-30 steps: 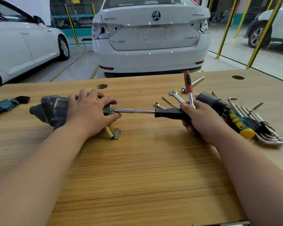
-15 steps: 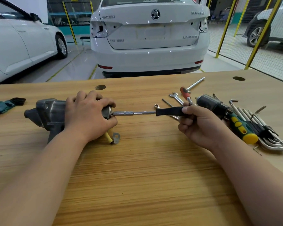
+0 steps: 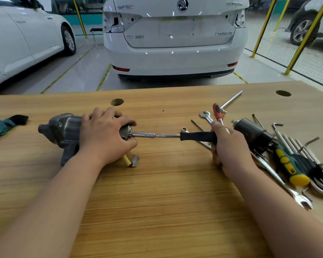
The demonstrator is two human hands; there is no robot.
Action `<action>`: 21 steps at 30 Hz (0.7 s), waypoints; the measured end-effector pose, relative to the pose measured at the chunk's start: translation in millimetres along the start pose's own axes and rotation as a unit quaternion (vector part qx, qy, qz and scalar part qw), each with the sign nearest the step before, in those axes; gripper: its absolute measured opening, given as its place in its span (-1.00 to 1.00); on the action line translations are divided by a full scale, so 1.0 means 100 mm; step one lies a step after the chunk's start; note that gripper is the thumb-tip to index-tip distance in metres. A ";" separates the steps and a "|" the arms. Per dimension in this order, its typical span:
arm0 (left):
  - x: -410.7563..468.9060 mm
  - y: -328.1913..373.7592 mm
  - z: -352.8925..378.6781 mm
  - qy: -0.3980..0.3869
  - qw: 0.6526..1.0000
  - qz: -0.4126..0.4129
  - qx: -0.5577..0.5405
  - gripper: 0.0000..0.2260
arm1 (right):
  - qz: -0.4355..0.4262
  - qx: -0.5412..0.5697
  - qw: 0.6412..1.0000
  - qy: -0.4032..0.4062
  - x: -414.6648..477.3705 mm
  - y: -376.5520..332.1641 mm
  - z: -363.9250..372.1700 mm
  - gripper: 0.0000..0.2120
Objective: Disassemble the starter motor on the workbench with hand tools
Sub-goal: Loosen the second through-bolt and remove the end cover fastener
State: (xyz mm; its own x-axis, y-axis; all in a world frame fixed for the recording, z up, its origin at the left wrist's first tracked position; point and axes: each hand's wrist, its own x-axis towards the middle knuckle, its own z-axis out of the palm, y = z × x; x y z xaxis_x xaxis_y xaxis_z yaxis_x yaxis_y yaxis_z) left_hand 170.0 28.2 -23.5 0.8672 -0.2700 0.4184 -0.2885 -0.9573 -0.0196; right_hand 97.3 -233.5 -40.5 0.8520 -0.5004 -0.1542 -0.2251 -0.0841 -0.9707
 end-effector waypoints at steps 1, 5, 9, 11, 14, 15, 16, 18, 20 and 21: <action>0.00 0.00 0.01 0.012 1.000 0.000 0.001 -0.57 | -0.014 0.009 1.000 -0.006 0.02 0.02 -0.01 -0.67; -0.01 0.01 0.06 0.041 0.999 -0.006 0.001 -0.57 | -0.054 0.027 0.998 -0.029 0.06 0.03 -0.05 -0.72; -0.03 0.05 0.06 0.031 0.999 -0.009 -0.002 -0.58 | -0.047 0.042 0.997 -0.037 0.08 0.05 -0.07 -0.73; -0.05 0.10 0.04 0.031 0.999 -0.012 0.002 -0.58 | -0.040 0.056 0.997 -0.029 0.10 0.05 -0.09 -0.73; -0.09 0.22 0.02 0.025 0.999 -0.020 0.011 -0.55 | -0.036 0.092 0.995 -0.003 0.10 0.03 -0.13 -0.77; -0.10 0.26 0.01 0.025 0.999 -0.025 0.014 -0.54 | -0.029 0.108 0.994 0.002 0.09 0.03 -0.16 -0.78; -0.12 0.31 0.01 0.027 0.999 -0.029 0.015 -0.54 | -0.021 0.121 0.992 0.006 0.08 0.03 -0.18 -0.78; -0.15 0.37 0.01 0.029 0.999 -0.027 0.018 -0.54 | -0.007 0.139 0.990 0.010 0.06 0.04 -0.23 -0.79; -0.18 0.40 0.01 0.027 0.999 -0.017 0.023 -0.52 | 0.006 0.150 0.989 0.002 0.03 0.04 -0.27 -0.81; -0.19 0.40 0.00 0.027 0.999 -0.012 0.022 -0.52 | 0.010 0.154 0.988 -0.004 0.01 0.04 -0.29 -0.81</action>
State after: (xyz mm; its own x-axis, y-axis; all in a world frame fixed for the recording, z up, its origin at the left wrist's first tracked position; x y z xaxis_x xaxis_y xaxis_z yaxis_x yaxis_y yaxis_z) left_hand 142.0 -5.2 -32.2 0.8507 -0.2415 0.4669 -0.2485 -0.9674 -0.0476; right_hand 84.1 -259.3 -39.1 0.8527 -0.4922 -0.1750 -0.0890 0.1932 -0.9771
